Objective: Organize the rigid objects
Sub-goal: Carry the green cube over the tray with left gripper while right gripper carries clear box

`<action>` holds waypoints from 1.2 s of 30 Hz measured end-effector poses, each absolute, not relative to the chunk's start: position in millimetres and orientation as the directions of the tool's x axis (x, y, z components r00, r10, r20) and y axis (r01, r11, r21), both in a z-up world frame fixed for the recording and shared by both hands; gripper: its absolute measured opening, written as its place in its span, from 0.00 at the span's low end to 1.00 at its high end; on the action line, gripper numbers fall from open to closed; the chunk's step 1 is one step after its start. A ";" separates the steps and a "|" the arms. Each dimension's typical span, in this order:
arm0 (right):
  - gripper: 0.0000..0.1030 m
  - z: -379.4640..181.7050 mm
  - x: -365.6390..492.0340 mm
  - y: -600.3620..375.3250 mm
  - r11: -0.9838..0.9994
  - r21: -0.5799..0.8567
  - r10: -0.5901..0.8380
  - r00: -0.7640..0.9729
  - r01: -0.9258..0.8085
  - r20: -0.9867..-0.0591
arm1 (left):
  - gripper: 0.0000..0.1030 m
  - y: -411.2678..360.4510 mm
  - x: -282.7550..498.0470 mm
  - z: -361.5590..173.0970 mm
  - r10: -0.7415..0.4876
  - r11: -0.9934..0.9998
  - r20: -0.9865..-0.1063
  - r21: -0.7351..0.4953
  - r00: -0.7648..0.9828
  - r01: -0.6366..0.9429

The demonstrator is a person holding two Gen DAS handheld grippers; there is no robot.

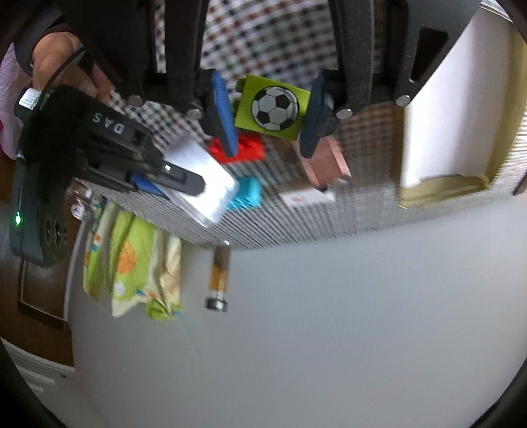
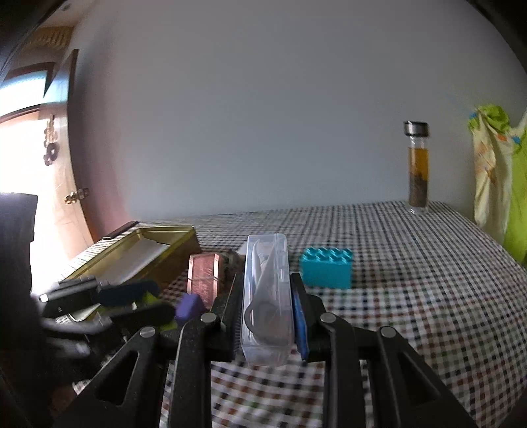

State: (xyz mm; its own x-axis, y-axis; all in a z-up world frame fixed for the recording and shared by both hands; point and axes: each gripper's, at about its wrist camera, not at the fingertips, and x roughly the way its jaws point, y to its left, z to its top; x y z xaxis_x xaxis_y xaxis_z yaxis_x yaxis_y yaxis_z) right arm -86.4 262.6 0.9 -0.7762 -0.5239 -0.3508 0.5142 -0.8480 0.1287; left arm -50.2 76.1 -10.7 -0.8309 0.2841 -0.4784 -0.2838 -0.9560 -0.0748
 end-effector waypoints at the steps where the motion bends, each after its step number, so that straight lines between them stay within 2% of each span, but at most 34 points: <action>1: 0.27 4.5 -87.0 256.3 -0.841 0.125 -0.534 -0.770 0.527 -0.350 | 0.37 67.7 -50.7 -8.2 0.269 -0.961 -0.473 -0.075 -0.839 -0.266; 12: 0.27 43.7 -96.9 165.2 -0.719 0.070 -0.668 -0.661 0.691 -0.340 | 0.37 -30.4 -75.0 10.7 0.067 -0.998 -0.474 -0.041 -0.878 -0.054; 22: 0.27 41.3 -133.6 75.7 -0.644 0.102 -0.715 -0.549 0.758 -0.432 | 0.37 -83.6 -117.5 0.9 -0.025 -0.997 -0.561 -0.044 -0.827 0.059; 28: 0.27 25.5 -158.4 35.6 -0.634 0.122 -0.703 -0.504 0.763 -0.501 | 0.37 -104.5 -136.8 -1.7 -0.064 -0.994 -0.595 -0.030 -0.801 0.102; 34: 0.27 6.1 -176.5 11.5 -0.649 0.105 -0.663 -0.493 0.753 -0.563 | 0.37 -122.1 -158.7 -10.0 -0.001 -0.990 -0.667 -0.107 -0.745 0.097; 36: 0.27 2.1 -179.8 6.6 -0.652 0.105 -0.657 -0.489 0.751 -0.574 | 0.37 -123.5 -161.1 -9.6 -0.020 -0.990 -0.664 -0.091 -0.748 0.107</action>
State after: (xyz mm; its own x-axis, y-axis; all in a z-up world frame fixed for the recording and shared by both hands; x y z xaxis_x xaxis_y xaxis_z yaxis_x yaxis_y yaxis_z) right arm -179.8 6.6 2.1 -0.4892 -0.6567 -0.5740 0.7511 -0.6517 0.1055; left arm -161.1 -123.5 -9.6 -0.7476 -0.0204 -0.6638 0.1075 -0.9901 -0.0906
